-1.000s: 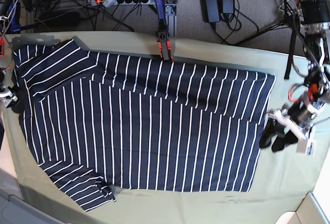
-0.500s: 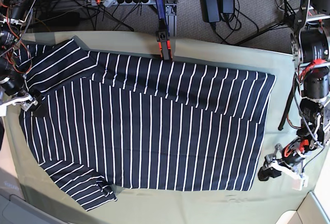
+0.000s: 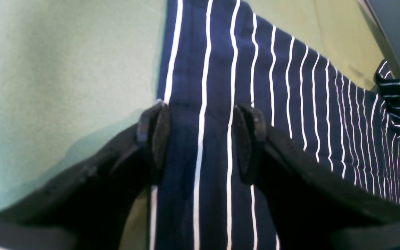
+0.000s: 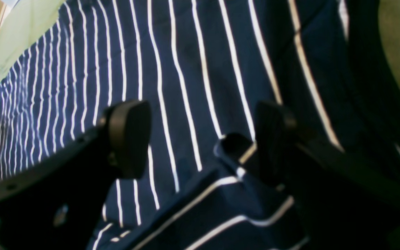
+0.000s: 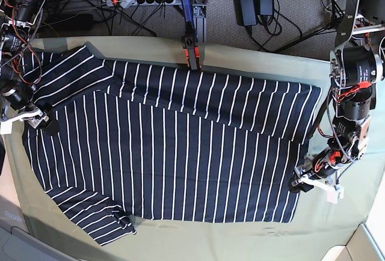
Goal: Fold the T-shirt properly
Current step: 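Move the left gripper to the shirt's hem side and grasp it, then move the right gripper to the shirt's opposite hem corner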
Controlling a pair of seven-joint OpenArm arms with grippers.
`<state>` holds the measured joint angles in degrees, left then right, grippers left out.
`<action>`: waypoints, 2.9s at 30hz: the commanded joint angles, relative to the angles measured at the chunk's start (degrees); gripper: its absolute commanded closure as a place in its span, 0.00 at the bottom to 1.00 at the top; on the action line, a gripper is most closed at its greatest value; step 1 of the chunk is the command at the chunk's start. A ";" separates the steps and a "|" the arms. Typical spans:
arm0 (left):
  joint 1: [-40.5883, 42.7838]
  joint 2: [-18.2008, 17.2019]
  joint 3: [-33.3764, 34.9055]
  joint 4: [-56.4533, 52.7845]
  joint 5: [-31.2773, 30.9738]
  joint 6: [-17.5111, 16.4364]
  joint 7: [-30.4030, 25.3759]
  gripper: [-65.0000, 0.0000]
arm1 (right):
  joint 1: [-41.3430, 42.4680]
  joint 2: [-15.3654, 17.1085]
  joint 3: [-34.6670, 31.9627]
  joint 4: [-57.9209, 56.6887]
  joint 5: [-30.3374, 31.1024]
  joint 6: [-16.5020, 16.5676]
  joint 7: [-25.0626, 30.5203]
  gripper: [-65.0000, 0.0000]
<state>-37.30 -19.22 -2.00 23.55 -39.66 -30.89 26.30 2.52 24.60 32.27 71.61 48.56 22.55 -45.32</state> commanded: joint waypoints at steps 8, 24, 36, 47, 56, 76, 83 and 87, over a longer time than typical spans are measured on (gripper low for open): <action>-1.73 2.40 -0.11 0.48 -0.33 -0.59 0.28 0.49 | 0.79 1.22 0.35 0.83 1.84 3.41 0.90 0.32; -2.58 4.02 -0.11 3.17 -3.63 -4.37 3.39 0.49 | 0.81 1.22 0.35 0.83 1.81 3.41 0.92 0.32; -2.56 4.28 -0.11 5.33 -4.20 -4.52 3.48 0.53 | 0.81 1.22 0.35 0.83 1.81 3.41 0.96 0.32; -2.51 4.31 -0.11 5.31 5.20 -4.48 -0.42 1.00 | 0.83 1.22 0.35 0.83 1.81 3.43 1.90 0.32; -2.03 4.33 -0.09 5.31 5.25 -4.50 -0.35 1.00 | 3.69 1.25 0.37 2.32 2.34 3.43 1.79 0.32; 0.07 3.80 -0.09 5.31 5.18 -4.50 0.98 1.00 | 23.71 6.97 0.26 -17.75 -15.80 -3.52 8.13 0.32; 0.35 3.78 -0.09 5.31 4.68 -4.50 1.07 1.00 | 24.39 9.94 0.26 -29.35 -18.32 -3.43 13.51 0.32; 0.35 3.82 -0.09 5.31 4.31 -4.48 1.14 1.00 | 24.39 8.90 0.00 -30.84 -19.08 -3.02 13.60 0.32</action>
<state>-35.22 -14.94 -2.04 27.88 -34.72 -33.47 27.75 25.58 32.16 32.23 40.10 28.93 20.80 -32.56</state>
